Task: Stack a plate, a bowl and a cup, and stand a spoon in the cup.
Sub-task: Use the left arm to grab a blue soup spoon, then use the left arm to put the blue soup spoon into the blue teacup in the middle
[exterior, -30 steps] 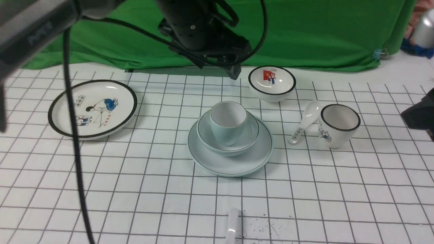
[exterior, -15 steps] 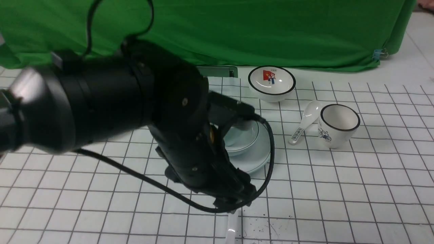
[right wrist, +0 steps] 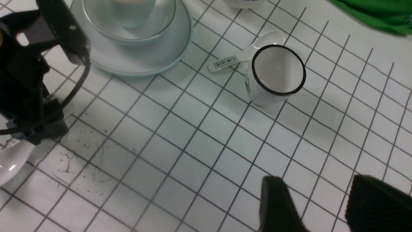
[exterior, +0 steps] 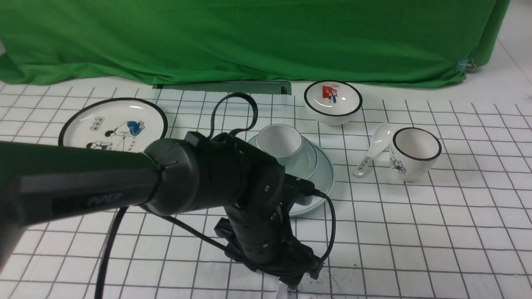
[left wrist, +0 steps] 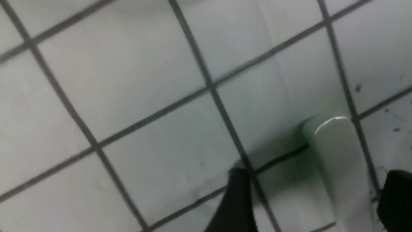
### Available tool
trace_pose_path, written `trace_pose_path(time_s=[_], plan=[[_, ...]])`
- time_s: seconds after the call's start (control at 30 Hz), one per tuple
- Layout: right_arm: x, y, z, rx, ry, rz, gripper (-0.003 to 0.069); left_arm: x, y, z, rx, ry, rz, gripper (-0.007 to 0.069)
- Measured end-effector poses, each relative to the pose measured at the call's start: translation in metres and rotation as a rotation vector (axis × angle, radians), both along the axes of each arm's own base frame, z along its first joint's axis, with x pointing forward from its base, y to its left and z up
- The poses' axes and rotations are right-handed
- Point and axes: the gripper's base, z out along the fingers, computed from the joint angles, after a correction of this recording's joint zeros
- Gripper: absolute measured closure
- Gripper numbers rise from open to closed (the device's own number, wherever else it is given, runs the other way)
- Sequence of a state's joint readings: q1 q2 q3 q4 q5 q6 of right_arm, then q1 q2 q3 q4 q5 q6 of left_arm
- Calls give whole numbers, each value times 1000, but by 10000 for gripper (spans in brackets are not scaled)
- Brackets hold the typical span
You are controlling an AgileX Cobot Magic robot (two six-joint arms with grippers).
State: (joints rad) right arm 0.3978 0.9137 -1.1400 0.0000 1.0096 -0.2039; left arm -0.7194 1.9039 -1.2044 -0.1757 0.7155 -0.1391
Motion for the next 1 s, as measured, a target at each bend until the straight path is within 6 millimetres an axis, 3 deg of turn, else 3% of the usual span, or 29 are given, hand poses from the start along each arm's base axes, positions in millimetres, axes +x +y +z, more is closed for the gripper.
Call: trace_pose_path(time_s=[0.13,0.2,0.3,0.4,0.43,0.47,0.53,0.67,0.73,0.9,0.97,1.0], plan=[[0,0,0,1,-2,0,317,1,-1,-2,0,3,15,127],[0,0,0,1,-3,0,317,2,-1,-2,4,-1,10,175],[0,0,0,1,-2,0,317,2,0,-2,16,-5,2,257],[0,0,0,1,-2,0,317,3,1,-3,26,-8,-9,446],[0,0,0,1,-2,0,317,3,1,-3,26,-8,-10,457],[0,0,0,1,-2,0,317,3,1,-3,30,-5,-17,541],[0,0,0,1,-3,0,317,3,1,-2,33,2,-28,608],[0,0,0,1,-4,0,317,1,0,2,39,19,-45,634],[0,0,0,2,-5,0,317,1,0,14,29,-6,-54,634],[0,0,0,2,-5,0,317,5,4,78,-54,-205,-79,634],[0,0,0,2,-6,1,317,7,7,116,-130,-393,-91,634],[0,0,0,3,-6,1,317,8,8,121,-140,-427,-93,634]])
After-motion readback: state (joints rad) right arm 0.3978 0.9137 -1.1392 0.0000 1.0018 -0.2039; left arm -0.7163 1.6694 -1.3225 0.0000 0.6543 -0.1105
